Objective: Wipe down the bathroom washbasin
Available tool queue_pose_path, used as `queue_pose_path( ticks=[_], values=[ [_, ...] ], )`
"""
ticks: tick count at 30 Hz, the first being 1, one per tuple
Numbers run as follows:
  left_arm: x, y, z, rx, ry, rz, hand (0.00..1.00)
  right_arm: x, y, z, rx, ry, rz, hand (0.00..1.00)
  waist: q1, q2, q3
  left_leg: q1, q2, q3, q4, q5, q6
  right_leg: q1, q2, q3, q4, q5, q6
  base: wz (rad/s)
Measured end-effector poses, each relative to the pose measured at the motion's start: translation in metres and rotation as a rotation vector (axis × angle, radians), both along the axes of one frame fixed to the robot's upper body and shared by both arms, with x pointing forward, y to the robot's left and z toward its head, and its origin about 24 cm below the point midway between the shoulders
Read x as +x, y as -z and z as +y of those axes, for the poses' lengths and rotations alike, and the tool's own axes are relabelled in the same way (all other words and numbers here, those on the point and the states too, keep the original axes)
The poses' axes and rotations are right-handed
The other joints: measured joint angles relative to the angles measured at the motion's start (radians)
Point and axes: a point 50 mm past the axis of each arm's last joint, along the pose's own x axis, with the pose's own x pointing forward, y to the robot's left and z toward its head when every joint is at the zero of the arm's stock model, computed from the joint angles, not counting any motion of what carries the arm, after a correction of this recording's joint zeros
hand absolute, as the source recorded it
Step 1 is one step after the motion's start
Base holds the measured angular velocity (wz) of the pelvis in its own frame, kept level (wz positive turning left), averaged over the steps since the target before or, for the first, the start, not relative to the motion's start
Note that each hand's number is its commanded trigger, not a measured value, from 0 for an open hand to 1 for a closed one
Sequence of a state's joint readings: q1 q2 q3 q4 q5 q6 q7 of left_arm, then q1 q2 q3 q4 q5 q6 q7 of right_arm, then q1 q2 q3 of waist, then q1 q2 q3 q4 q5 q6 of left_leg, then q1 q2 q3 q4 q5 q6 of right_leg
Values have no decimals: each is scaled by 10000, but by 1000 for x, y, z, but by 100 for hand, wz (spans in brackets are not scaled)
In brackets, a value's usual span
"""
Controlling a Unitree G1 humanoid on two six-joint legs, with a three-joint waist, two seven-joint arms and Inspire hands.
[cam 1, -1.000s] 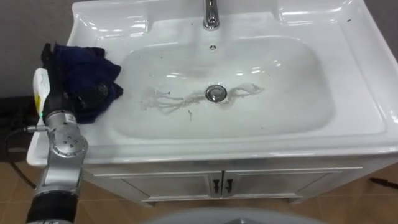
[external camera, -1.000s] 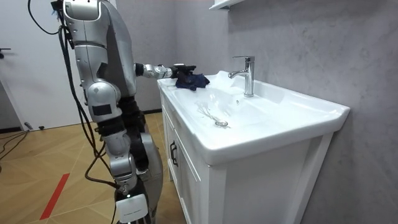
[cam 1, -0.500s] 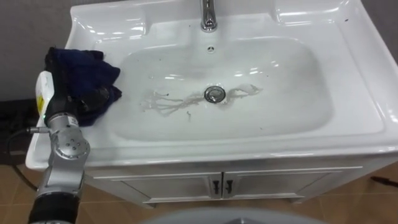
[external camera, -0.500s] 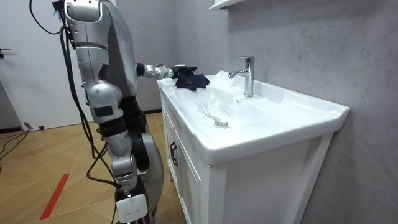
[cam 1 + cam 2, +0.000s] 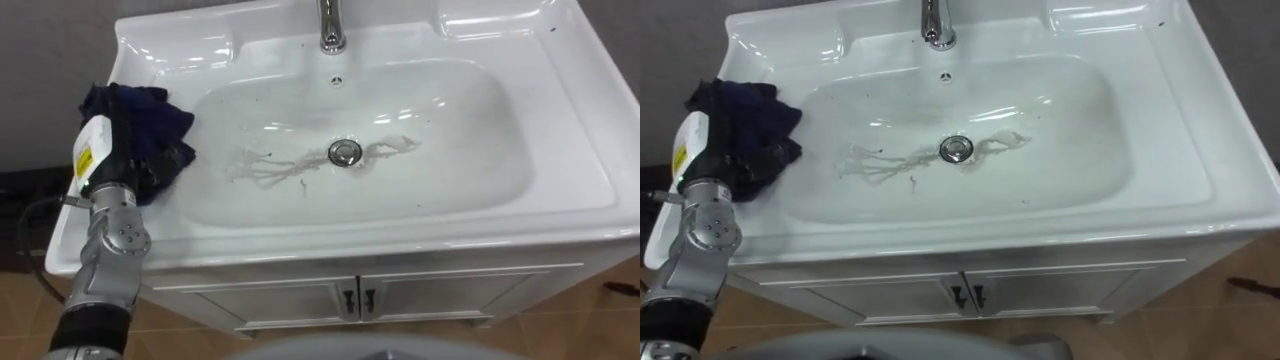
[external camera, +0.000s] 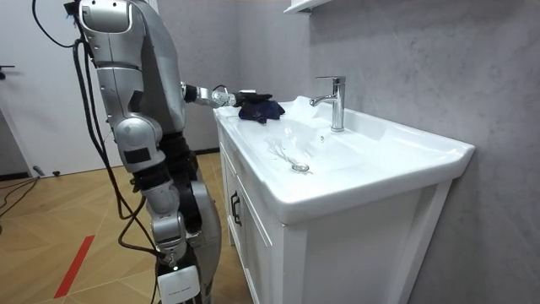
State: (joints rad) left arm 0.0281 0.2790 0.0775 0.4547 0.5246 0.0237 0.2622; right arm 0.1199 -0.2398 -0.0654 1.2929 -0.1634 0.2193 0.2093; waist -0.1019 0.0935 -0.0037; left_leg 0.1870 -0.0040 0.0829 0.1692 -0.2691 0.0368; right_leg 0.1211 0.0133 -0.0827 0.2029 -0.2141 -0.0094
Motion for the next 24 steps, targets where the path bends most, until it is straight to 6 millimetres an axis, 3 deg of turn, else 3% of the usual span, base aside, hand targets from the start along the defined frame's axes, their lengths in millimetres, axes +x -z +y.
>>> queue_pose_path(
  ticks=[4,5,6,7,8,9,13,19,24],
  values=[
    [-1,1,1,3,-26,57,0,5,0,-1,-21,4,-184,0,25,-26,-15,25,33,52,1,27,-38,11,29,16,5,19,-34,-2],
    [-1,2,1,-3,-30,107,5,5,-1,-1,-27,89,-214,0,99,-29,-17,104,58,140,4,41,-56,29,52,74,-11,24,-54,-15],
    [-2,2,2,7,-31,152,33,4,-1,-1,-30,93,-202,0,145,-37,-21,137,65,180,5,46,-65,46,60,112,-9,16,-69,-19],
    [-2,4,3,87,-10,281,51,4,-1,-1,-43,109,-140,0,182,-57,-39,197,74,217,10,60,-85,89,70,166,-8,11,-86,-12],
    [-3,4,3,110,-2,331,80,4,-1,-1,-51,113,-111,0,182,-66,-48,218,76,221,9,66,-94,100,72,212,-6,8,-92,-9],
    [-3,5,3,171,37,422,100,4,-1,-2,-71,125,-97,0,191,-80,-57,244,82,228,8,75,-107,110,83,250,6,3,-102,-4],
    [-5,9,3,413,196,745,100,3,-1,-3,-197,270,-63,0,212,-89,-69,321,132,386,4,98,-140,112,124,357,28,35,-158,-10],
    [0,6,10,785,20,824,100,1,-1,-4,-304,321,125,0,209,-87,-199,360,155,455,7,120,-160,115,104,302,82,51,-184,-2],
    [-2,4,18,827,-367,793,100,1,-2,-5,-451,108,177,0,210,-86,-199,434,142,482,2,122,-160,140,76,301,180,28,-192,-1]
  ],
)
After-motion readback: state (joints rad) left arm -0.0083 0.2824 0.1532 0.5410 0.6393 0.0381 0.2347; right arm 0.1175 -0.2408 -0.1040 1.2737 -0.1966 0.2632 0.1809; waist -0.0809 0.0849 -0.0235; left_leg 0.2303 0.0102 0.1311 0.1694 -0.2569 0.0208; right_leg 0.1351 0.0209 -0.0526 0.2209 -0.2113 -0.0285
